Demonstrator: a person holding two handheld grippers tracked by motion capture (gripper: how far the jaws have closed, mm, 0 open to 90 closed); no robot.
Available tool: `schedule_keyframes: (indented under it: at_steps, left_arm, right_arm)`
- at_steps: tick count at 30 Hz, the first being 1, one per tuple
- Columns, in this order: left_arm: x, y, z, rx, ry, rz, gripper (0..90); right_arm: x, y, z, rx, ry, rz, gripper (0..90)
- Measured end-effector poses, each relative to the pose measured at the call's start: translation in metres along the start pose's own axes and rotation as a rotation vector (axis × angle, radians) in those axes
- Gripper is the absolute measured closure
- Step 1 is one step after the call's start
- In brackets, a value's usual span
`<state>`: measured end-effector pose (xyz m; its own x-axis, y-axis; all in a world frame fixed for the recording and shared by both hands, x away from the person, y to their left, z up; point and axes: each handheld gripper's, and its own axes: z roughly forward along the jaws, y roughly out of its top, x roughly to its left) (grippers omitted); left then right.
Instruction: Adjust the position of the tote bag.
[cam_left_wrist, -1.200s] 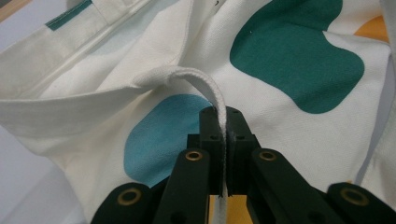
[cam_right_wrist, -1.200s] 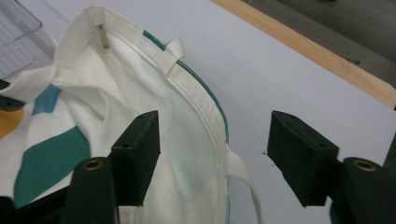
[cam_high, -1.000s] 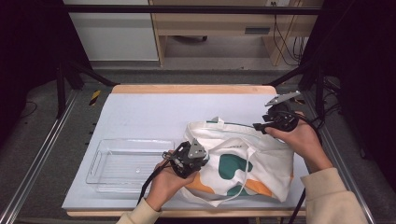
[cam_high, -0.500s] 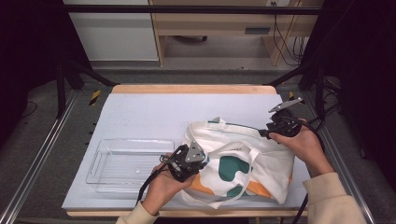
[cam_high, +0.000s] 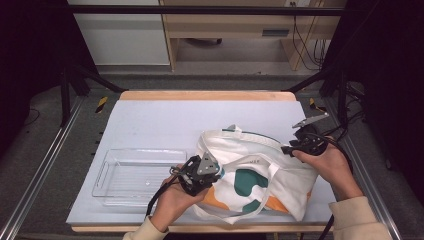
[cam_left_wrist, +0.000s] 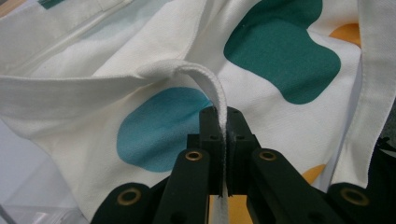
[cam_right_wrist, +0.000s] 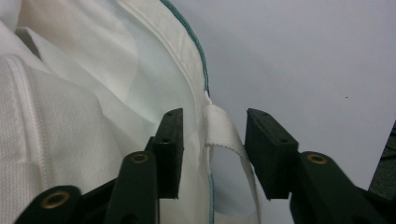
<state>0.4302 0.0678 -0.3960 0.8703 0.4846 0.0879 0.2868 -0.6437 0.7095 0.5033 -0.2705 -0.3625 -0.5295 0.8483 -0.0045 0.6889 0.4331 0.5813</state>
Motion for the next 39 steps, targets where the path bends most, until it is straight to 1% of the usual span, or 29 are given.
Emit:
schedule_keyframes:
  at_steps: [2, 5, 7, 9, 10, 14, 16, 17, 18, 20, 21, 22, 24, 25, 26, 29, 32, 33, 34, 35, 36, 37, 39]
  left_arm:
    - [0.000, 0.001, 0.000, -0.003, 0.002, 0.000, 87.7]
    - [0.000, 0.003, 0.000, -0.005, 0.002, 0.001, 87.7]
    - [0.001, 0.003, 0.000, -0.005, -0.001, -0.001, 87.7]
    - [0.002, 0.003, 0.001, -0.004, 0.001, -0.005, 87.7]
    - [0.002, 0.003, 0.001, -0.002, 0.001, -0.005, 87.6]
    - [0.003, 0.004, 0.001, -0.007, -0.002, -0.009, 87.5]
    - [0.004, 0.004, 0.001, -0.012, 0.003, -0.009, 86.6]
    - [0.004, 0.005, 0.000, -0.019, 0.007, -0.010, 85.3]
    - [0.004, 0.006, -0.001, -0.024, 0.009, -0.009, 83.3]
    - [0.004, 0.007, -0.003, -0.033, 0.020, -0.008, 78.0]
    - [0.004, 0.008, -0.005, -0.037, 0.022, -0.009, 75.6]
    - [0.004, 0.009, -0.006, -0.041, 0.028, -0.008, 74.1]
    - [0.005, 0.011, -0.009, -0.052, 0.037, -0.008, 69.7]
    - [0.005, 0.012, -0.010, -0.065, 0.042, -0.017, 67.6]
    - [0.005, 0.013, -0.011, -0.069, 0.048, -0.017, 65.2]
    - [0.007, 0.016, -0.016, -0.081, 0.063, -0.013, 58.0]
    - [0.010, 0.019, -0.020, -0.108, 0.071, -0.022, 53.6]
    - [0.011, 0.020, -0.021, -0.116, 0.073, -0.023, 51.9]
    - [0.012, 0.021, -0.023, -0.125, 0.074, -0.022, 50.6]
    - [0.013, 0.021, -0.024, -0.135, 0.080, -0.021, 49.8]
    - [0.014, 0.022, -0.025, -0.141, 0.081, -0.016, 49.1]
    - [0.015, 0.024, -0.026, -0.145, 0.082, -0.013, 48.3]
    - [0.016, 0.026, -0.027, -0.151, 0.085, -0.005, 45.8]
  right_arm:
    - [0.001, -0.001, 0.000, 0.017, 0.003, -0.006, 67.0]
    - [0.002, -0.001, 0.002, 0.027, 0.006, -0.001, 76.4]
    - [0.003, -0.001, 0.003, 0.029, 0.009, -0.007, 80.2]
    - [0.004, -0.001, 0.003, 0.025, 0.014, 0.000, 81.0]
    - [0.003, -0.001, 0.003, 0.026, 0.014, -0.012, 81.1]
    - [0.005, -0.002, 0.001, 0.017, 0.016, -0.002, 81.3]
    - [0.005, -0.003, 0.000, 0.005, 0.017, -0.013, 81.3]
    - [0.006, -0.003, -0.001, 0.009, 0.019, -0.011, 81.3]
    - [0.007, -0.003, -0.002, 0.000, 0.021, -0.006, 81.4]
    - [0.008, -0.004, -0.004, -0.009, 0.026, -0.018, 81.4]
    - [0.010, -0.004, -0.004, -0.016, 0.027, -0.012, 81.4]
    - [0.011, -0.005, -0.005, -0.017, 0.027, -0.025, 81.5]
    - [0.014, -0.005, -0.006, -0.019, 0.026, -0.029, 81.6]
    - [0.015, -0.005, -0.007, -0.026, 0.030, -0.024, 81.6]
    - [0.015, -0.006, -0.008, -0.029, 0.027, -0.035, 81.7]
    - [0.018, -0.007, -0.013, -0.043, 0.029, -0.034, 81.9]
    - [0.020, -0.009, -0.019, -0.072, 0.028, -0.048, 82.0]
    - [0.022, -0.010, -0.021, -0.076, 0.028, -0.042, 82.0]
    - [0.023, -0.011, -0.022, -0.080, 0.026, -0.051, 82.1]
    - [0.024, -0.013, -0.024, -0.092, 0.029, -0.048, 82.0]
    - [0.025, -0.014, -0.026, -0.096, 0.024, -0.054, 82.1]
    - [0.026, -0.015, -0.028, -0.113, 0.026, -0.053, 82.1]
    - [0.029, -0.017, -0.032, -0.124, 0.027, -0.058, 82.1]
